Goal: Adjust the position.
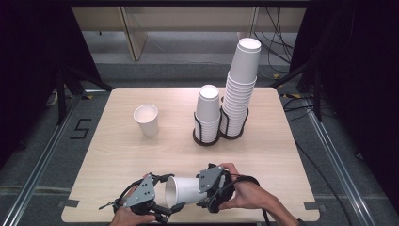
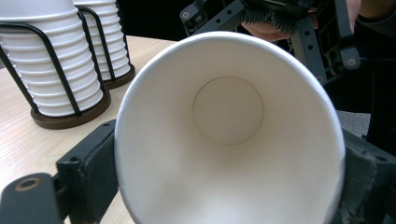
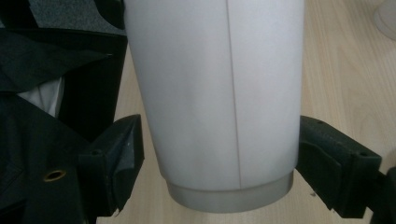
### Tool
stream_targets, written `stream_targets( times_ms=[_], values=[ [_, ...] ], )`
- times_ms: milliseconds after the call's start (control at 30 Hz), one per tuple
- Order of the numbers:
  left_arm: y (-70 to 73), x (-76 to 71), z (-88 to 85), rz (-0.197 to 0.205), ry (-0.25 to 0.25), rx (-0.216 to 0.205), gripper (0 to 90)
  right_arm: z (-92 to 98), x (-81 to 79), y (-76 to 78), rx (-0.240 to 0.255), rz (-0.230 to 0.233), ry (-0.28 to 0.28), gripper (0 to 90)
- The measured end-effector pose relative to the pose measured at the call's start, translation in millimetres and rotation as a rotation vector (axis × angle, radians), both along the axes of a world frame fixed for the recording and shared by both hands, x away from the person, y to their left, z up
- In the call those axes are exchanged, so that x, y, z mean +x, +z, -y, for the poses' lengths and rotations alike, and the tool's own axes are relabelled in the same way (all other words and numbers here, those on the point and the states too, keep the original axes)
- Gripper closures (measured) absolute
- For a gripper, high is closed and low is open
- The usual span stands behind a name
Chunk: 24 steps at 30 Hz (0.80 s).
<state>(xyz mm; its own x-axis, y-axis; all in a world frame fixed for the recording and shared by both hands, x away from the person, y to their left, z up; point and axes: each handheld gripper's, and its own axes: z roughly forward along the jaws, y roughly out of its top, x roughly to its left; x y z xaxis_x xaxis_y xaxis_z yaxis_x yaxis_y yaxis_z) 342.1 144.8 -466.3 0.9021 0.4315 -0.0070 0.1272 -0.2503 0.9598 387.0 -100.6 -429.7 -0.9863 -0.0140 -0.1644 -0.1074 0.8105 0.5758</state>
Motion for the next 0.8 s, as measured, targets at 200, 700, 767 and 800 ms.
stream_targets(
  times_ms=[200,700,767,800],
  values=[
    [-0.1,0.4,1.9,0.002,0.006,-0.019,8.3,-3.3,0.2,-5.7,0.001,-0.022,-0.035,22.3],
    [-1.5,5.2,-9.5,0.006,0.106,-0.138,4.3,10.9,16.1,-8.3,0.156,-0.051,-0.025,24.7],
    [-0.4,5.5,-12.7,0.011,0.118,-0.150,10.0,14.7,17.5,-6.9,0.163,-0.063,-0.037,25.0],
    [-0.1,5.7,-13.9,0.007,0.120,-0.161,13.9,16.7,18.9,-6.5,0.163,-0.058,-0.045,25.1]
  ],
)
